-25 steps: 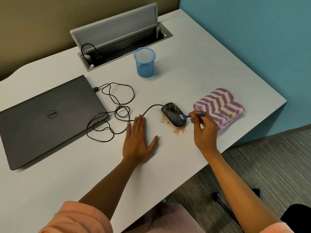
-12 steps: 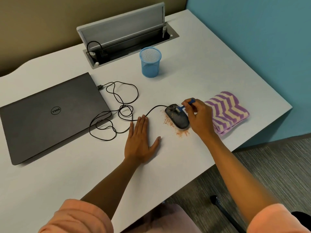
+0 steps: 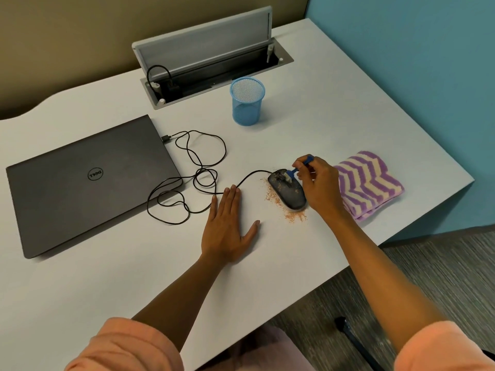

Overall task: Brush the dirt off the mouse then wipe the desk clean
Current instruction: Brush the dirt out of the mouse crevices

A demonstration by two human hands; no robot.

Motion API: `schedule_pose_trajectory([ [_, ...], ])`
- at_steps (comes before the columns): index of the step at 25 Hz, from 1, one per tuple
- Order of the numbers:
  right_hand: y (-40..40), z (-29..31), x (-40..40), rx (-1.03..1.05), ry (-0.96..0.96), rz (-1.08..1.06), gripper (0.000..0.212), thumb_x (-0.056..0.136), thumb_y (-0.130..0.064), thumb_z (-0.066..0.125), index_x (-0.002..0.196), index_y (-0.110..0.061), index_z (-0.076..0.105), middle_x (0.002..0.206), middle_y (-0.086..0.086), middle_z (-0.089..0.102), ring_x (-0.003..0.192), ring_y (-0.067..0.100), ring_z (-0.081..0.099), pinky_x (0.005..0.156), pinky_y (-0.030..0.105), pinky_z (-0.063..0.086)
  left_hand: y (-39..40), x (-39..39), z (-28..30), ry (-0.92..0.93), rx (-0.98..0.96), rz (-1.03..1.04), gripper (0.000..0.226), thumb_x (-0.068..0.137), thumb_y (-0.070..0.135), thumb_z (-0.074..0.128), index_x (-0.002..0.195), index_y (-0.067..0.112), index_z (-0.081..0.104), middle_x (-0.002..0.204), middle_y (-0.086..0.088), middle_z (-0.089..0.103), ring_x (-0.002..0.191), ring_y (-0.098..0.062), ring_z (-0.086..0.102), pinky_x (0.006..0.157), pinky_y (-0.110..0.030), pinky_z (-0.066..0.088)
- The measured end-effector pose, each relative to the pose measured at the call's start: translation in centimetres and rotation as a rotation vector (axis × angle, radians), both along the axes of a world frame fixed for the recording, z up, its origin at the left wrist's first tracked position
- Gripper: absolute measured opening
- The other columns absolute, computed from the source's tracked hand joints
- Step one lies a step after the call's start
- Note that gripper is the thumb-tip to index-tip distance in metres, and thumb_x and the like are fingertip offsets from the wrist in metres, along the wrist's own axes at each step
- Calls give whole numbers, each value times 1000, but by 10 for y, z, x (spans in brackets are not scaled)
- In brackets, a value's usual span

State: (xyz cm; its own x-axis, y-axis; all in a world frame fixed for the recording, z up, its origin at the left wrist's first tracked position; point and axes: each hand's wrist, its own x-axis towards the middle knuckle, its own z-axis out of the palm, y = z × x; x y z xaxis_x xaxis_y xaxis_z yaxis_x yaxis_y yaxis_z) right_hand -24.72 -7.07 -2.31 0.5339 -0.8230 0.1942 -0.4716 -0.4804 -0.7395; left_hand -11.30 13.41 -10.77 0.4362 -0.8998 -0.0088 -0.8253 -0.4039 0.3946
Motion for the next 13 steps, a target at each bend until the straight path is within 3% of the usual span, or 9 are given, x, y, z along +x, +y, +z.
schedule_pose_trajectory([
  [4, 1, -4, -10, -49, 60, -28, 26, 100, -28, 48, 100, -6, 62, 93, 6, 69, 77, 14, 62, 66, 9, 46, 0, 0, -1, -4, -7, 2, 89, 100, 70, 27, 164, 12, 3, 172, -3, 3, 157, -12, -8, 127, -41, -4],
  [8, 0, 1, 1, 41, 3, -29, 26, 100, -24, 50, 107, -4, 65, 100, 8, 71, 85, 21, 69, 78, 30, 58, 0, 0, 0, -3, -5, 0, 90, 100, 70, 27, 164, 12, 2, 171, -3, 2, 156, -11, -9, 127, -40, -5],
  [13, 0, -2, -7, -22, 53, 6, 24, 100, -29, 48, 100, -9, 62, 90, -4, 65, 79, 13, 63, 72, 23, 53, 0, 0, 0, -4, -16, 2, 89, 101, 69, 28, 164, 12, 3, 171, -3, 3, 157, -11, -8, 128, -40, -4],
])
